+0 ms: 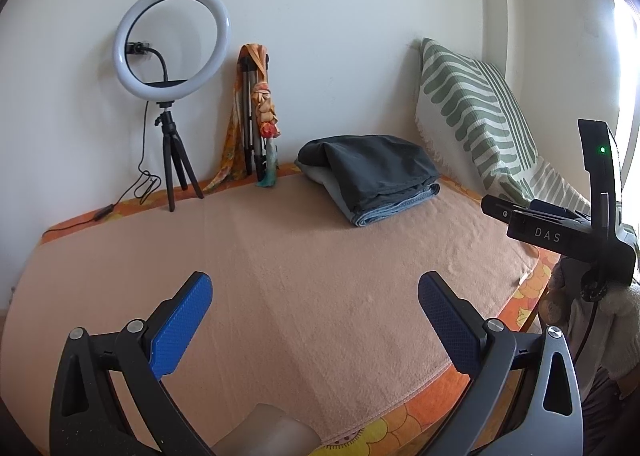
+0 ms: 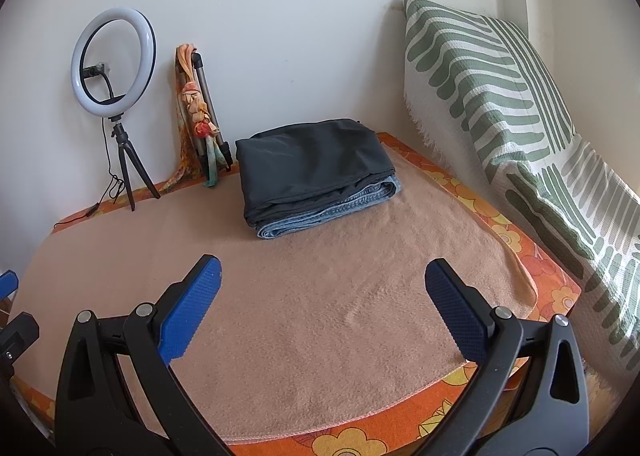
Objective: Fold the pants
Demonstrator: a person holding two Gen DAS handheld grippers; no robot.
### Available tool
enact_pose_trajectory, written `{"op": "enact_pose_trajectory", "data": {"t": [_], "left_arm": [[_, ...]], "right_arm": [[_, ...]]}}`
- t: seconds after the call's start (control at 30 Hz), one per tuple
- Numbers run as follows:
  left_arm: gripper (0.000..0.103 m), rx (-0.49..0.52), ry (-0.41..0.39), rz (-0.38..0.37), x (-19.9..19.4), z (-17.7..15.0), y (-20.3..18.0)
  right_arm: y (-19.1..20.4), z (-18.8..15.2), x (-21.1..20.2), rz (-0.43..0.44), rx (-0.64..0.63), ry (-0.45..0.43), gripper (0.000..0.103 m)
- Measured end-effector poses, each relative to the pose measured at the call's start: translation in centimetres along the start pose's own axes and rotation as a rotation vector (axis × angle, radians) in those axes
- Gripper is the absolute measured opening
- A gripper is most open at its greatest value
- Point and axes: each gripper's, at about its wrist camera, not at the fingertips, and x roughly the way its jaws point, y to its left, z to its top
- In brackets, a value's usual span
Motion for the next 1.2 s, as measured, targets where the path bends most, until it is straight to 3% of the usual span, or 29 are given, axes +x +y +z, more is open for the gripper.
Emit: {"op": "enact_pose_trajectory", "data": {"t": [1.2], "left_arm": [[0.102,0.01,-0.005,0.004,-0.23,0.15,-0.09]], "right_arm": [[0.46,-0.12,0.39,0.021,0.007,0.012,0.103]]}}
